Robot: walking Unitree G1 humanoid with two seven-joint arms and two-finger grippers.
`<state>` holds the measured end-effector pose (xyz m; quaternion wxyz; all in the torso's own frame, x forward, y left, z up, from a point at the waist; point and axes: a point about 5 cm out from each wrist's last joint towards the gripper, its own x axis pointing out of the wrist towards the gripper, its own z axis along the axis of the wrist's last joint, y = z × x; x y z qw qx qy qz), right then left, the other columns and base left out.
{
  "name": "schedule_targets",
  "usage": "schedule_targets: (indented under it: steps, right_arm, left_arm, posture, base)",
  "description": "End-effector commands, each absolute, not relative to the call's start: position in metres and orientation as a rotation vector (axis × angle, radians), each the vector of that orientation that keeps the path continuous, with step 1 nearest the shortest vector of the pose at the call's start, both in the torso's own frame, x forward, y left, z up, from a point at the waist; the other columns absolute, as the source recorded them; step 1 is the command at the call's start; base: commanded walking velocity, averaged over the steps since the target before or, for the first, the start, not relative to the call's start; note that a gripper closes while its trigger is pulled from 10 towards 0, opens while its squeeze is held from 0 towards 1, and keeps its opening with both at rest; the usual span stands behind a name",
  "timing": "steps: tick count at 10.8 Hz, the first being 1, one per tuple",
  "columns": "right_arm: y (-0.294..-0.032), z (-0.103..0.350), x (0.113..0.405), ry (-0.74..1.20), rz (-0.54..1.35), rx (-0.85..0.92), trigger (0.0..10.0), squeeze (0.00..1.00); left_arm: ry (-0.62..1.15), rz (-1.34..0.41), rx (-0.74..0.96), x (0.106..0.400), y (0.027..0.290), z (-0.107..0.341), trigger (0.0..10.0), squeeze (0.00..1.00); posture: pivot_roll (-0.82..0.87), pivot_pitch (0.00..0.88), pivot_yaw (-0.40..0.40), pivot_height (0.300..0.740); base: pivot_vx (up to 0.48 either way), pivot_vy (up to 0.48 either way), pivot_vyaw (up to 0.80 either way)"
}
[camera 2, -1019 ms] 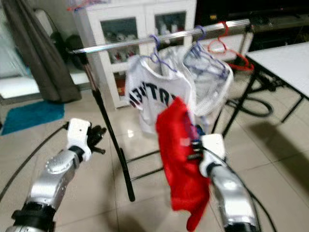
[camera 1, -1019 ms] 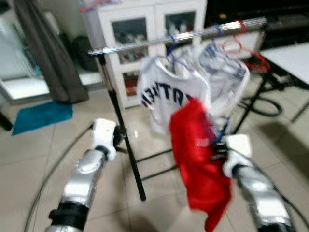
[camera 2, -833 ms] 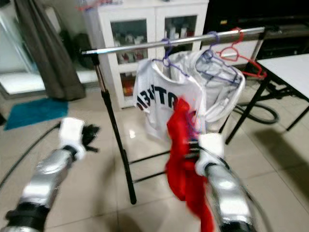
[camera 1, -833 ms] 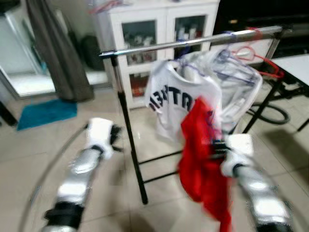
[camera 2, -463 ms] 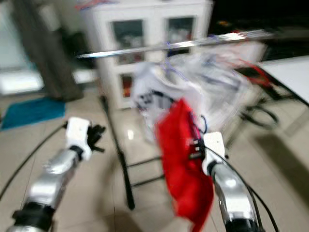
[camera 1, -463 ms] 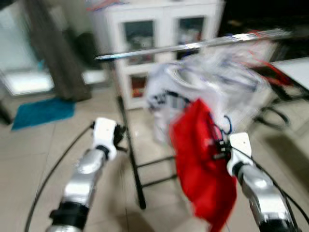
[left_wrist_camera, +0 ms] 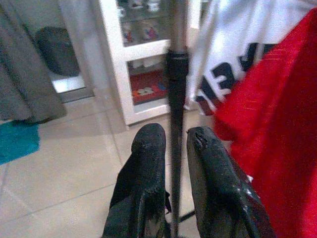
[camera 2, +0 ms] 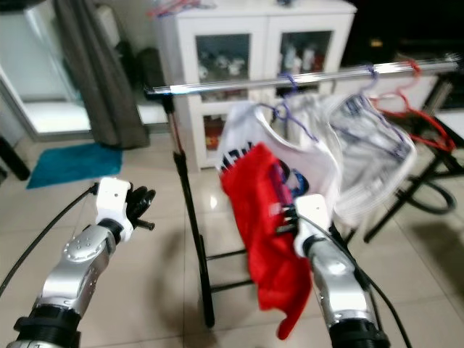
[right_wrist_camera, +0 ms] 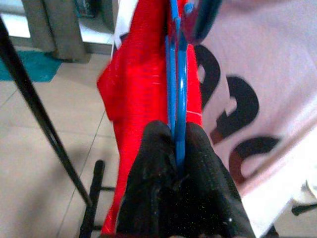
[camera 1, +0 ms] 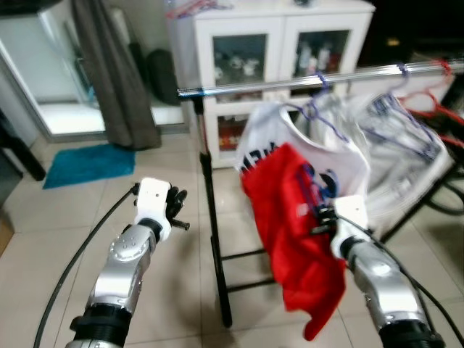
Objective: Hang hanger
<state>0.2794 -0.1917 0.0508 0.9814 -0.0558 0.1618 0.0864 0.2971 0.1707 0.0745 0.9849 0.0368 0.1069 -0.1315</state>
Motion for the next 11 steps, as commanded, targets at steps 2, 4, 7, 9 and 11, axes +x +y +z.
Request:
schedule_targets:
  steps: [2,4,7,9,11]
  right_arm:
    - [-0.183,0.064,0.289,0.251,0.195,-0.116,10.0,0.0]
    - [-0.183,0.07,0.294,0.227,0.184,-0.119,10.0,0.0]
    - [-0.181,0.08,0.299,0.182,0.165,-0.111,10.0,0.0]
    - [-0.182,0.089,0.304,0.143,0.142,-0.094,10.0,0.0]
    - [-0.183,0.109,0.312,0.07,0.108,-0.083,10.0,0.0]
  left_arm:
    - [0.205,-0.249,0.094,0.297,0.179,0.078,10.0,0.0]
    - [0.204,-0.256,0.101,0.298,0.178,0.078,10.0,0.0]
    - [0.202,-0.266,0.105,0.298,0.177,0.079,10.0,0.0]
    - [0.187,-0.283,0.11,0.301,0.175,0.084,10.0,0.0]
    - [0.157,-0.336,0.104,0.306,0.168,0.096,10.0,0.0]
  posture:
    - [-0.02,0.0,0.026,0.74]
    - [-0.02,0.0,0.023,0.74]
    - [-0.02,0.0,0.023,0.74]
    - [-0.02,0.0,0.027,0.74]
    - [-0.02,0.0,0.028,0.74]
  base:
    - [0.341,0.0,0.0]
    - [0.345,0.0,0.0]
    - [0.345,0.0,0.0]
    - [0.341,0.0,0.0]
    - [0.0,0.0,0.0]
